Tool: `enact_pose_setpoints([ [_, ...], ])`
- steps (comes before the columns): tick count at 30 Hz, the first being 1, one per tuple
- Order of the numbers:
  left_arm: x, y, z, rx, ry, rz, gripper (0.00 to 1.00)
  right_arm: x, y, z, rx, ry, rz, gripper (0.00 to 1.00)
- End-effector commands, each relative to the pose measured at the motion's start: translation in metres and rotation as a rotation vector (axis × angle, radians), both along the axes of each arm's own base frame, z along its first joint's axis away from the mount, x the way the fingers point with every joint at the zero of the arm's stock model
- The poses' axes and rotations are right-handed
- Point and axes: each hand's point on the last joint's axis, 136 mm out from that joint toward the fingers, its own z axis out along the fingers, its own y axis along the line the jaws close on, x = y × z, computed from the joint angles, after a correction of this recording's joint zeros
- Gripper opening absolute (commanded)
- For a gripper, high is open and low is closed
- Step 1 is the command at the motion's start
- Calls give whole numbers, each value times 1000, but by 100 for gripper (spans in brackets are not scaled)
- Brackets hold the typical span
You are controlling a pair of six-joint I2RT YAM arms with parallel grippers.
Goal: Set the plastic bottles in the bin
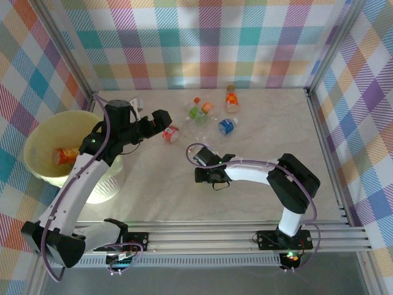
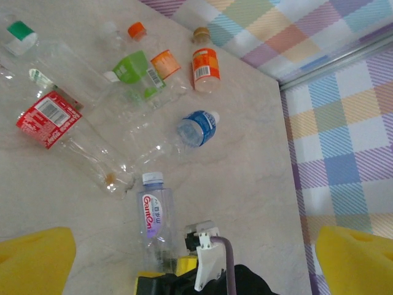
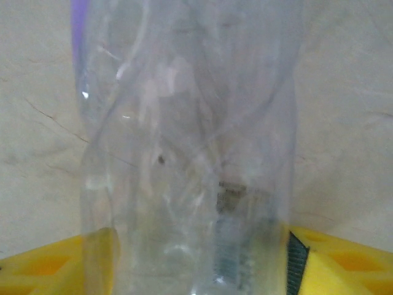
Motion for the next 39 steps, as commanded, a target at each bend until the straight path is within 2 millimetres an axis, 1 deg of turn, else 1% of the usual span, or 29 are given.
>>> enact_pose_setpoints([
  [1,14,-16,8,0,-53,-22,100,-2,-2,6,14,-40,53,63],
  [3,19,-25,2,-2,-43,-31,100,-1,0,12,29,-80,99,57],
  [6,24,-37,-6,-19,-29,-41,100,-1,2,27,67,-148,152,53],
  [10,25,-52,-17,-35,-4,-65,100,-2,-1,46,171,-266,162,45],
  [13,24,-65,-25,-43,14,-107,100,0,4,68,230,-353,204,43],
  [16,19,-87,-34,-70,15,-199,100,7,5,87,231,-447,240,43],
  [18,15,-98,-39,-65,14,-239,100,9,7,97,245,-501,266,42],
  [19,16,-105,-35,-72,-14,-261,100,9,9,103,259,-521,282,42],
  [22,13,-117,-36,-68,-28,-311,100,8,17,122,308,-573,320,41],
  [24,13,-119,-39,-57,-25,-312,100,9,23,135,346,-608,332,41],
  [28,16,-112,-50,-34,-8,-264,100,14,29,155,385,-641,319,42],
  [32,14,-115,-57,-38,14,-281,100,19,37,171,425,-662,307,43],
  [36,15,-113,-65,-15,37,-274,100,25,46,186,450,-685,310,43],
  [39,15,-112,-67,-14,39,-271,96,25,52,199,480,-713,337,44],
])
